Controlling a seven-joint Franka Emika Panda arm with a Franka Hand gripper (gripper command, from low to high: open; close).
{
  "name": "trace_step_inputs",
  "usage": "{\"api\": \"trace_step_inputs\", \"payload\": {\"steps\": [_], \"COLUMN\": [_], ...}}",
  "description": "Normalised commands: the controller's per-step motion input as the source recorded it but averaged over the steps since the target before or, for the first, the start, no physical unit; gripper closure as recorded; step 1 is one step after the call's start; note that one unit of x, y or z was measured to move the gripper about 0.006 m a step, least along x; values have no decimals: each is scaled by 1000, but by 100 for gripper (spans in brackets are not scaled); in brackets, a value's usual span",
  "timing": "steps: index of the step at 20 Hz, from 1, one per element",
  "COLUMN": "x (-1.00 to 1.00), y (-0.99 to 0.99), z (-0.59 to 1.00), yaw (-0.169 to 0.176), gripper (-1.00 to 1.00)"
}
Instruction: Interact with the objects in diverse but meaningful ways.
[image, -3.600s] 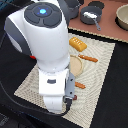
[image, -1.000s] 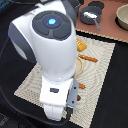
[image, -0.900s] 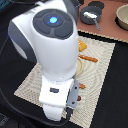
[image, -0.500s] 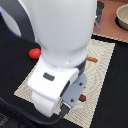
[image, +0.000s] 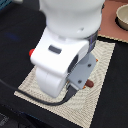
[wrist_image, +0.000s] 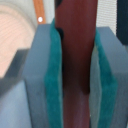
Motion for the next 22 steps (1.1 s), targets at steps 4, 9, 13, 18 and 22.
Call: {"api": "trace_step_inputs", "payload": {"steps": [4,9,13,18,22], "x": [-149,-162,-193,-304,-348], "y": [839,846,901,897,885], "z": [120,27,0,-64,-97], "yaw": [0,0,0,2,3], "gripper": [100,100,100,100,100]}}
